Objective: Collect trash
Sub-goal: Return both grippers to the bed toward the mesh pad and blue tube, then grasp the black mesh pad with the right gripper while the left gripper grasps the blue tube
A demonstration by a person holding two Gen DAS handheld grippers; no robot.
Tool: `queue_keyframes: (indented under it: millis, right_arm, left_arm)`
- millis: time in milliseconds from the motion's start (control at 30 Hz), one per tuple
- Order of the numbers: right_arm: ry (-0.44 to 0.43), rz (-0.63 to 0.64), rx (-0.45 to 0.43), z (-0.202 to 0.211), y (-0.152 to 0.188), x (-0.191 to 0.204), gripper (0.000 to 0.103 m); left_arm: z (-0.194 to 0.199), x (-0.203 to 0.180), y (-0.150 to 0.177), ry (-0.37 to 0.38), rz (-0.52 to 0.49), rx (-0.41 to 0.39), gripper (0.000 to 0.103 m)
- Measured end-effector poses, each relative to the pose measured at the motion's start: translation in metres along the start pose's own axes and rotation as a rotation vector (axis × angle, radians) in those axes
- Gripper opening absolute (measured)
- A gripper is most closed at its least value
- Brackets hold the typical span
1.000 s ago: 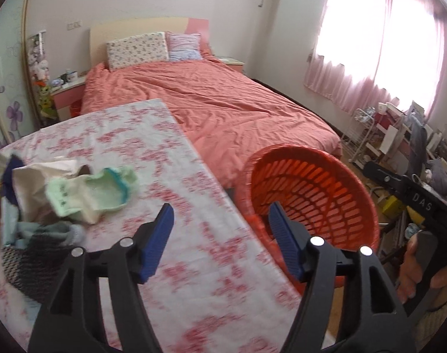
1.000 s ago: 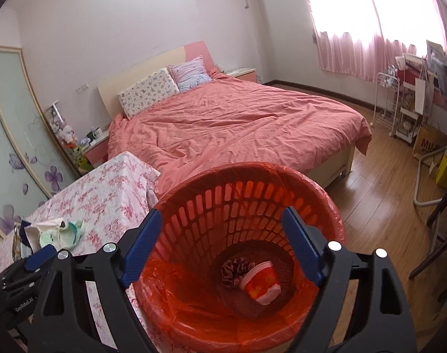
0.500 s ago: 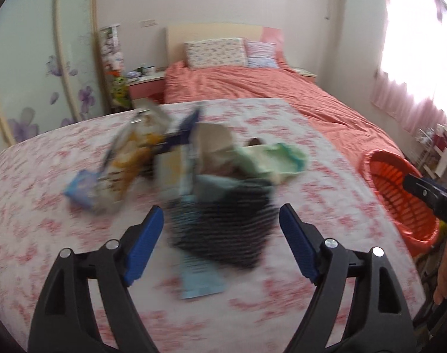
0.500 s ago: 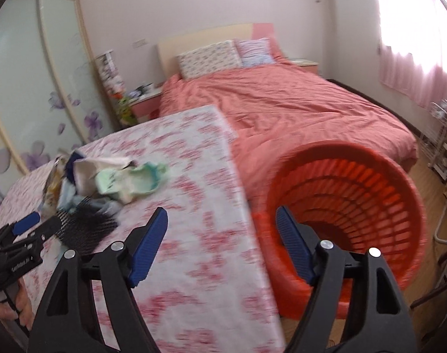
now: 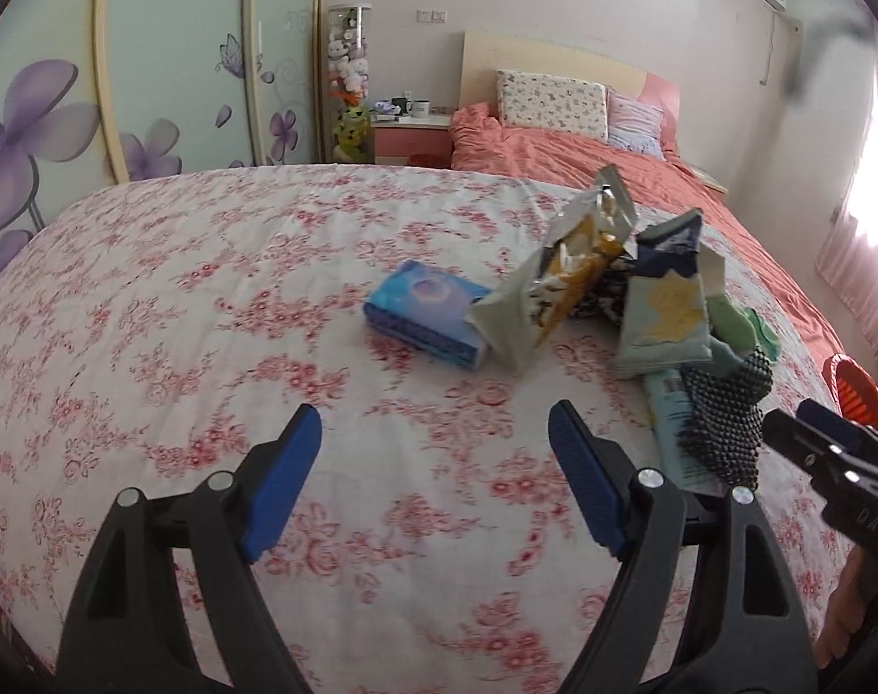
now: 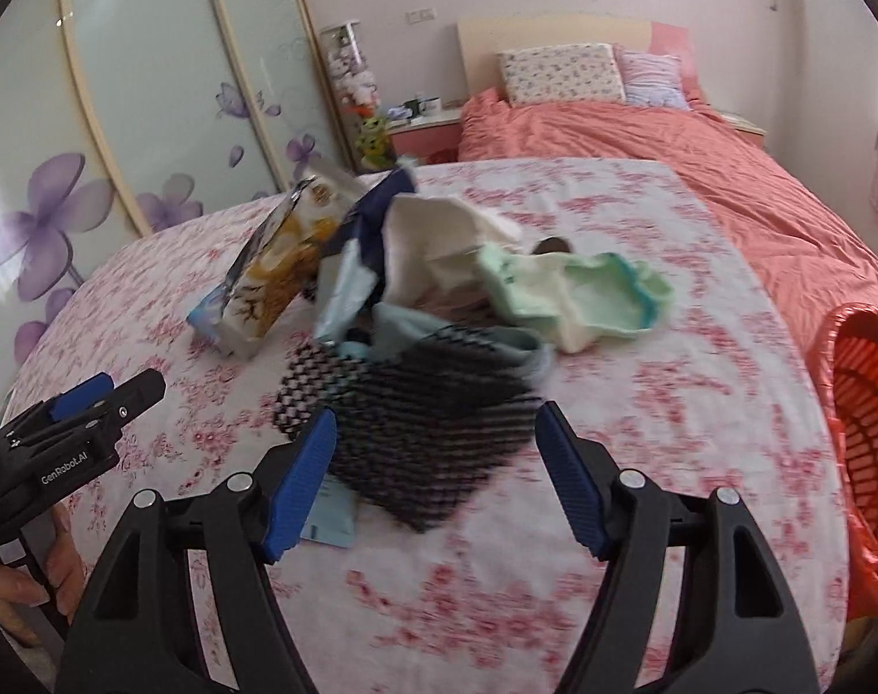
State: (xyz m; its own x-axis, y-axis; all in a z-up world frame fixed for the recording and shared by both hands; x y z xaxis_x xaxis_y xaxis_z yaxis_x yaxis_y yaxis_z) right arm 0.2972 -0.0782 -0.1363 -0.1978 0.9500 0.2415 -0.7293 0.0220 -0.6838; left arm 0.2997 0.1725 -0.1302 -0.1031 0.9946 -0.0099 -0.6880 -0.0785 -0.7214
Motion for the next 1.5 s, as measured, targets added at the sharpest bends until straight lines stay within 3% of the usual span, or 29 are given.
queue_keyframes:
  millis: [67, 167, 233, 300, 500, 633, 833, 1067, 1133, 1200, 1267, 1367, 1500]
  right_arm:
    - [0.009, 0.010, 0.025, -0.009, 0.003, 0.005, 0.070]
    - [0.013, -0.011, 0.074, -0.021, 0.009, 0.004, 0.057]
    - [-0.033, -0.049, 0.076, -0.020, 0.010, 0.002, 0.043]
    - [-0.002, -0.047, 0.087, -0.022, 0.010, 0.001, 0.010]
    - [0.009, -0.050, 0.072, -0.012, 0.014, -0.009, 0.005]
    - [0.089, -0.066, 0.042, -0.003, 0.014, -0.034, 0.005]
    - [0.242, -0.192, 0.013, 0.006, 0.008, -0.088, 0.005]
    - [0.158, -0.258, 0.006, 0.012, 0.007, -0.101, 0.007]
    - [0.132, -0.259, -0.001, 0.014, 0.004, -0.101, 0.020]
    - [0.108, -0.264, -0.012, 0.015, -0.001, -0.100, 0.046]
    - [0.090, -0.260, -0.015, 0.013, -0.003, -0.100, 0.051]
    - [0.088, -0.223, 0.005, 0.006, -0.006, -0.094, 0.063]
    - [0.135, -0.138, 0.036, -0.005, -0.001, -0.084, 0.065]
  left_arm:
    - [-0.002, 0.008, 0.002, 0.003, 0.014, 0.002, 0.079]
    - [-0.002, 0.012, 0.007, 0.012, 0.023, 0.006, 0.079]
    - [-0.002, 0.012, 0.008, 0.020, 0.020, 0.006, 0.079]
    - [-0.004, 0.010, 0.010, 0.027, 0.016, 0.008, 0.079]
    - [-0.004, -0.010, 0.010, 0.070, 0.001, 0.014, 0.079]
    - [-0.007, -0.036, 0.010, 0.131, -0.008, 0.033, 0.079]
    - [-0.013, -0.085, 0.012, 0.217, -0.048, 0.063, 0.078]
    - [-0.037, -0.130, 0.009, 0.221, -0.101, 0.107, 0.061]
    - [-0.043, -0.136, 0.010, 0.211, -0.110, 0.117, 0.055]
    - [-0.050, -0.140, 0.010, 0.191, -0.118, 0.129, 0.048]
    - [-0.054, -0.140, 0.008, 0.160, -0.123, 0.125, 0.033]
    - [-0.054, -0.133, 0.008, 0.170, -0.116, 0.137, 0.030]
    - [-0.049, -0.112, 0.012, 0.155, -0.120, 0.132, 0.030]
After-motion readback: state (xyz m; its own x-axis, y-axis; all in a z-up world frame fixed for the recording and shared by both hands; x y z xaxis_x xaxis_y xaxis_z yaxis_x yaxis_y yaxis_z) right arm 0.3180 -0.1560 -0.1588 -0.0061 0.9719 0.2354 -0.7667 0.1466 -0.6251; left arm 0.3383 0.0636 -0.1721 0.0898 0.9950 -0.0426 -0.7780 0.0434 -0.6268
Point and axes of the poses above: each gripper's, at about its wrist camera, not at the fingertips, and z roughly against the way its jaws point, x to its left, y to its underside, the point moved 7 cm from there along -z, roughly the way its jaws point, and after that the axes turned 4 degrees about -z, right-handed, at the moved point
